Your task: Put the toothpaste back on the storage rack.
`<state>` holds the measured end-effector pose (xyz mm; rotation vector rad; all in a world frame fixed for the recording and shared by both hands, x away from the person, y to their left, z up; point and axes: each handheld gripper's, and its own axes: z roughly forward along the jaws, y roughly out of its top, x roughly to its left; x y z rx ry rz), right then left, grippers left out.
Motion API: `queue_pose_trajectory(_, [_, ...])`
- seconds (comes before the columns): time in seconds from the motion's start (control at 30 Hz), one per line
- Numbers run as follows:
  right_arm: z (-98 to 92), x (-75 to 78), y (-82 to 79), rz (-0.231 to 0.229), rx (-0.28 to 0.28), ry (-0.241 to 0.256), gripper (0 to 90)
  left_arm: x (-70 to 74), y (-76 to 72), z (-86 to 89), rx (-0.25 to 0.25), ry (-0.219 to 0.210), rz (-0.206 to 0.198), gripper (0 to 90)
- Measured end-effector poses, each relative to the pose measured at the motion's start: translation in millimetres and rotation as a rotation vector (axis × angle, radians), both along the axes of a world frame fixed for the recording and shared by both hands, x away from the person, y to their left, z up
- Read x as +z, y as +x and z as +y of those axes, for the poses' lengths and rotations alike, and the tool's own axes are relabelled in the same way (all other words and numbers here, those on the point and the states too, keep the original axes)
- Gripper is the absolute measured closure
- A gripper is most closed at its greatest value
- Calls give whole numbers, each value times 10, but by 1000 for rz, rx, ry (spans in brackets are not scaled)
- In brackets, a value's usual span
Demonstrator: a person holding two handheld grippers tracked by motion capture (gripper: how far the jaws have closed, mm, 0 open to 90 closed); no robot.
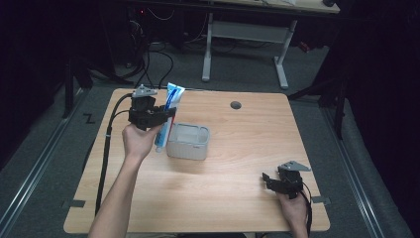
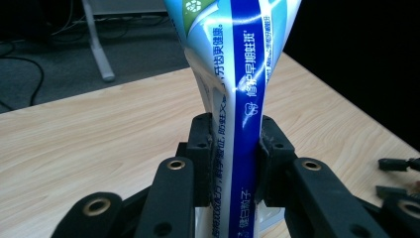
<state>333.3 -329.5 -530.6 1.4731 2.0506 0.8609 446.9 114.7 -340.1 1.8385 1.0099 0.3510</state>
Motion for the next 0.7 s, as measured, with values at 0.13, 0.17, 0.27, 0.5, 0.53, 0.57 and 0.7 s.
queue_pose_trajectory(0.13, [0,0,0,1,-1,0,288,21,60,-106,-10,17,-13,728])
queue_pose_trajectory(0.17, [-1,0,1,0,0,0,288,19,76,-132,-15,25,-20,727])
queue_pose_trajectory(0.27, [-1,0,1,0,2,1,288,10,131,-210,-20,24,-24,727])
queue_pose_trajectory(0.5, [-2,0,2,1,1,2,288,9,234,-329,-16,11,-37,727])
queue_pose_trajectory(0.53, [-2,0,2,1,1,2,288,11,247,-346,-15,8,-40,727])
queue_pose_trajectory(0.57, [-2,0,2,1,1,2,288,17,270,-376,-17,4,-43,727])
queue_pose_trajectory(0.7, [-4,0,3,-1,3,1,289,2,303,-415,-20,-11,-44,727])
